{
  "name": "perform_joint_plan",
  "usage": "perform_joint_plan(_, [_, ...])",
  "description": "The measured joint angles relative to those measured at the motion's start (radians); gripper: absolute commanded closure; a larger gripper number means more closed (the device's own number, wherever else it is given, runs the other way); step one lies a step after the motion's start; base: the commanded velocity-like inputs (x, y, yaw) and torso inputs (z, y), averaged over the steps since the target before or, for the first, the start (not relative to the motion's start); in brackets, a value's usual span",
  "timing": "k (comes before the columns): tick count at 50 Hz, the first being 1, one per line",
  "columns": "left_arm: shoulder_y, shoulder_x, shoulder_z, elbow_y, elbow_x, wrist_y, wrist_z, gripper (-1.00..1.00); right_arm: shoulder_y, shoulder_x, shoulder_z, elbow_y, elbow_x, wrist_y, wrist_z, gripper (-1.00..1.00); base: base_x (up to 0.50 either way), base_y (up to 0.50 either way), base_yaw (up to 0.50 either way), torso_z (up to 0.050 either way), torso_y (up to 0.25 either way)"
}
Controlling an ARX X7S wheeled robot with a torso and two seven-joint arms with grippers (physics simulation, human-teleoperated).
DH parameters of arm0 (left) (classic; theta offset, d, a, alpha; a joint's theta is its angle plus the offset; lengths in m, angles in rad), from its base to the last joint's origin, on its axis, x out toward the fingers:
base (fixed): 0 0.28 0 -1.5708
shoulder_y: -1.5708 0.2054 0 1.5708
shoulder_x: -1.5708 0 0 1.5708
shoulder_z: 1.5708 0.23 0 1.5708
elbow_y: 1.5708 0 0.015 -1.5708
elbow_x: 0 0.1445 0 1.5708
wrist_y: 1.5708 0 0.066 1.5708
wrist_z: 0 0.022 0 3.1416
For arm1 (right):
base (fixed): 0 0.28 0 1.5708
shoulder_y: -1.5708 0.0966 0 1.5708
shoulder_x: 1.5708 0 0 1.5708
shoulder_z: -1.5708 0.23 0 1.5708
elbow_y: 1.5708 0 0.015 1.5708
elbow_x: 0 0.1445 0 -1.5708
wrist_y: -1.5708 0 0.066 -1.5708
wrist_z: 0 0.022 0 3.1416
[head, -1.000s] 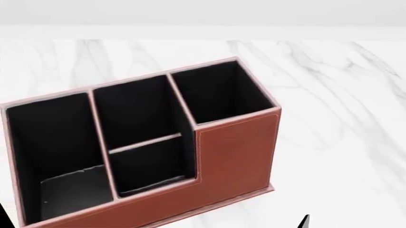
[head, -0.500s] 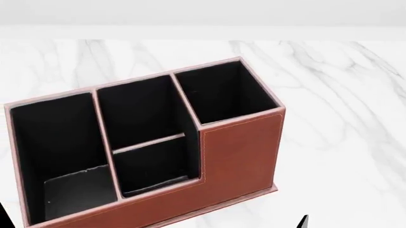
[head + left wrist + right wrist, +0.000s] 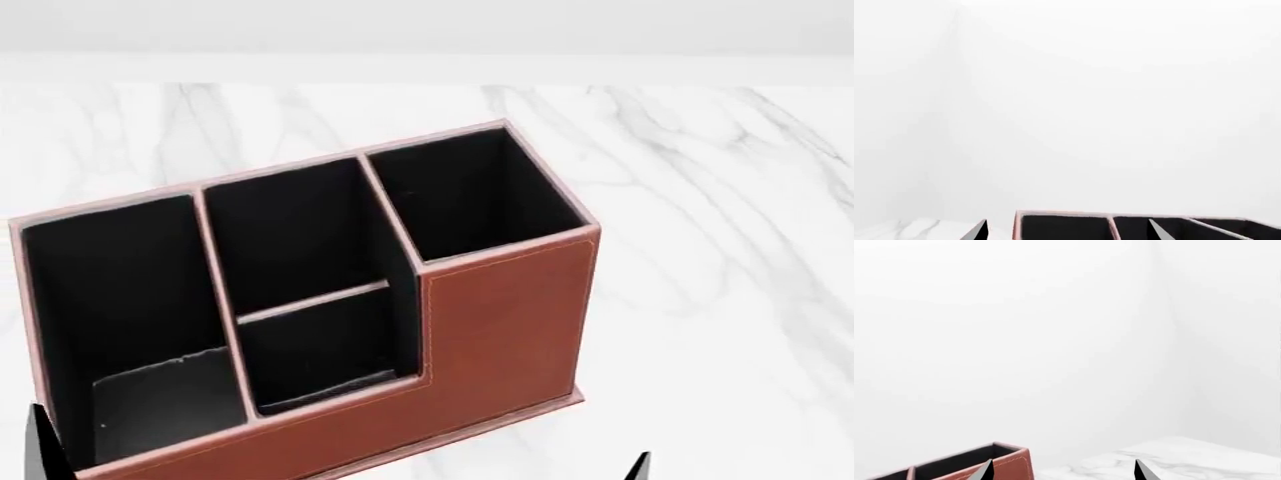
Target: Pick up the book and place it in the back compartment of the caddy.
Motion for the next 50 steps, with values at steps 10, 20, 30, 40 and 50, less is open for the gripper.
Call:
perform_joint_plan(10, [-0.066, -0.042, 0.021, -0.009, -0.008, -0.098, 0.043, -1.00, 0.000, 0.002, 0.000, -0.001, 0.001, -0.002, 0.003, -1.00, 0.00, 0.00, 0.00, 0.000, 0.000])
perform_joint_plan(20, [-0.124, -0.106, 0.059, -0.027, -0.157, -0.141, 0.194, -1.00, 0.003, 0.003, -0.002, 0.002, 0.000, -0.002, 0.005, -1.00, 0.00, 0.00, 0.00, 0.000, 0.000])
perform_joint_plan(30, [-0.172, -0.191, 0.127, -0.034, -0.381, -0.198, 0.448, -1.00, 0.007, 0.002, -0.005, 0.008, -0.001, -0.002, 0.006, -1.00, 0.00, 0.00, 0.00, 0.000, 0.000])
perform_joint_plan(40, [-0.180, -0.258, 0.184, -0.020, -0.528, -0.221, 0.668, -1.00, 0.011, 0.002, -0.008, 0.013, -0.003, -0.002, 0.008, -1.00, 0.00, 0.00, 0.00, 0.000, 0.000])
perform_joint_plan(50, [-0.182, -0.308, 0.226, 0.001, -0.614, -0.253, 0.805, -1.00, 0.018, 0.001, -0.011, 0.023, -0.003, 0.000, 0.009, -1.00, 0.00, 0.00, 0.00, 0.000, 0.000])
